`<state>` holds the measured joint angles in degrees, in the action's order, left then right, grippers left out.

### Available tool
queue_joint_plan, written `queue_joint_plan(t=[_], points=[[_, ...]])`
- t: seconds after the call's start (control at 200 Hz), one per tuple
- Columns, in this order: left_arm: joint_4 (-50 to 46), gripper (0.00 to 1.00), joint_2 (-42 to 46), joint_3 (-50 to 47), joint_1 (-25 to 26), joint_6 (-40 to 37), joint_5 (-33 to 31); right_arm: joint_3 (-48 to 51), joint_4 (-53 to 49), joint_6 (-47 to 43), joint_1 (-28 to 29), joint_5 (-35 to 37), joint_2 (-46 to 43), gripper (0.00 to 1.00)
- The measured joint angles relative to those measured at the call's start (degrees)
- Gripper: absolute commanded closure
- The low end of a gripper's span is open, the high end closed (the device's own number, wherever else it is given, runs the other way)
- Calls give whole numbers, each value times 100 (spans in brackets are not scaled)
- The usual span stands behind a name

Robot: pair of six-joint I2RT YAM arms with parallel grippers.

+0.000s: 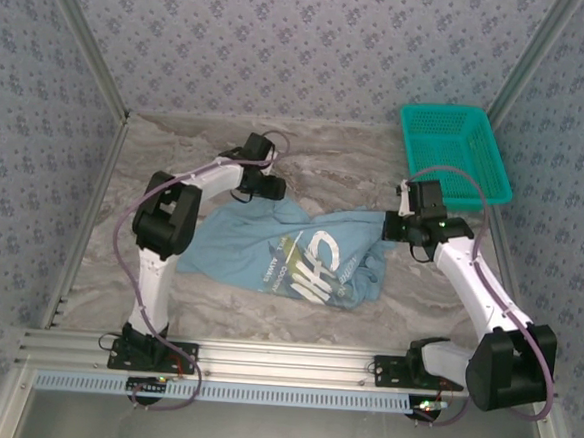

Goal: Fold the inside-out t-shirt

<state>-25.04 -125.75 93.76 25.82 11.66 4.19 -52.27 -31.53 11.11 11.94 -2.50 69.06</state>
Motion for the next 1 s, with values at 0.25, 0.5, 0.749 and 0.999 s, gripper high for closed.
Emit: queue_joint_plan(t=[0.25,0.5,0.749,0.999], points=[[-363,93,-365,691,55,-297,63,-146,-92,-24,20,42,7,100],[-385,100,66,726,-129,-275,372,-765,-446,-361,-4,671,-136,100],[748,100,3132,-852,-1333,431,883,-1569,-466,-673,-83,1237,-503,100],[1259,100,4979,-1504,-1834,800,920,-2293,-273,-782,-94,1349,-487,100]])
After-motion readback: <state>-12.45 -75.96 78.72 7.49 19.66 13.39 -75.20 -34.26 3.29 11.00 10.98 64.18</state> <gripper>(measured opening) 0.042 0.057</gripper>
